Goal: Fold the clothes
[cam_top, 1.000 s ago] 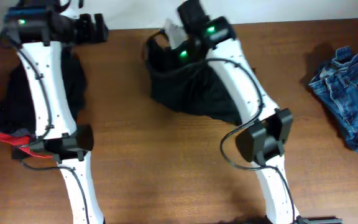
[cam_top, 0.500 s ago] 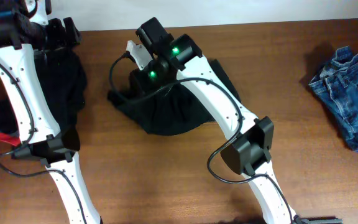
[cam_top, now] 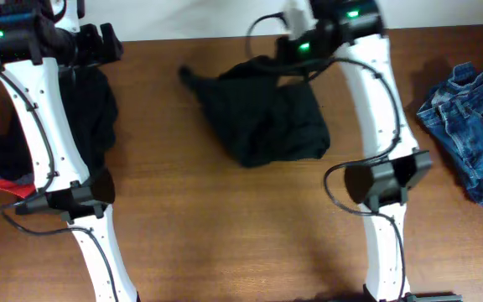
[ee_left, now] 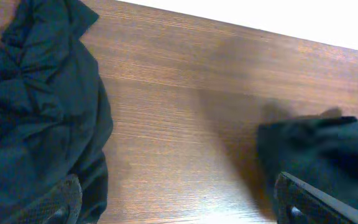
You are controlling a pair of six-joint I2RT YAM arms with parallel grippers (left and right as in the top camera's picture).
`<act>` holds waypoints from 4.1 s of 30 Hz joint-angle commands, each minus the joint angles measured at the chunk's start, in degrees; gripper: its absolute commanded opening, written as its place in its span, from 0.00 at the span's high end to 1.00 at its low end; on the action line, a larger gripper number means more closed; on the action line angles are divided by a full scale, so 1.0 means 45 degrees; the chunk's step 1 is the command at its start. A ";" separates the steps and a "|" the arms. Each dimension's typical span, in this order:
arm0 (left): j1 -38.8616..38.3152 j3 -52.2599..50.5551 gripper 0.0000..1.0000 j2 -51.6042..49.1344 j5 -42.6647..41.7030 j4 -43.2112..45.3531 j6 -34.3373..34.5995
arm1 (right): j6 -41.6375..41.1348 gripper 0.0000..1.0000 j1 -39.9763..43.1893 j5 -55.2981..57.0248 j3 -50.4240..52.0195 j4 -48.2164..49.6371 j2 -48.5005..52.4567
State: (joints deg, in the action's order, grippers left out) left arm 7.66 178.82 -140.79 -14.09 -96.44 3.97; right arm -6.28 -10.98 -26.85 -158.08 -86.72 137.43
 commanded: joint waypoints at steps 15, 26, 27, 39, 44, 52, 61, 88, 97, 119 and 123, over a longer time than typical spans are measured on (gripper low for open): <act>-0.0811 0.0199 0.02 0.0554 0.0476 0.0204 -0.0078 | 0.1209 0.96 -0.0287 0.0359 0.2113 -0.0189 -0.0461; -0.0855 -0.0311 0.02 0.0500 0.0471 -0.0053 -0.0078 | 0.0670 0.96 -0.3298 0.0359 0.2113 0.1171 -0.0461; -0.0860 -0.0374 0.02 0.0481 0.0476 -0.0053 -0.0155 | 0.0651 0.96 -0.3424 0.0359 0.2113 0.1214 -0.0461; -0.0899 -0.0461 0.02 0.0452 0.0262 -0.0053 -0.0214 | -0.0049 0.01 -0.3628 0.0597 0.1219 0.1491 -0.0461; -0.1219 -0.1710 0.02 0.0452 -0.0262 -0.0058 -0.0219 | -0.1030 0.01 -0.1579 0.0879 -0.0287 0.0044 -0.0471; -0.2837 -0.7091 0.30 0.0452 -0.0296 0.0942 -0.0899 | -0.0602 0.01 0.2900 0.1797 0.1044 -0.2346 -0.0447; -0.2919 -0.8340 0.40 0.0452 -0.0301 0.1792 -0.0889 | 0.1617 0.89 0.3779 0.0223 0.5712 0.0403 -0.0442; -0.2501 -0.8684 0.96 0.0452 -0.2929 0.1350 -0.2594 | 0.1885 0.96 0.4444 0.0121 1.0715 0.5013 -0.0432; 0.0170 -0.9836 0.28 0.0432 -0.7689 0.1112 -0.5950 | 0.1880 0.96 0.4444 0.0121 1.0715 0.5168 -0.0432; -0.0641 -1.6432 0.23 0.0432 -0.9165 0.6314 -0.7378 | 0.1880 0.96 0.4444 0.0121 1.0715 0.4906 -0.0432; -0.0821 -1.6655 0.23 0.0427 -0.9568 0.6853 -0.7373 | 0.1875 0.96 0.4444 0.0117 1.0715 0.4911 -0.0432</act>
State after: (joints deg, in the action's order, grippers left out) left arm 4.84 105.21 -139.81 -56.12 -67.22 -28.03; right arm 1.72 8.82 -27.05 -110.41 -64.42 136.62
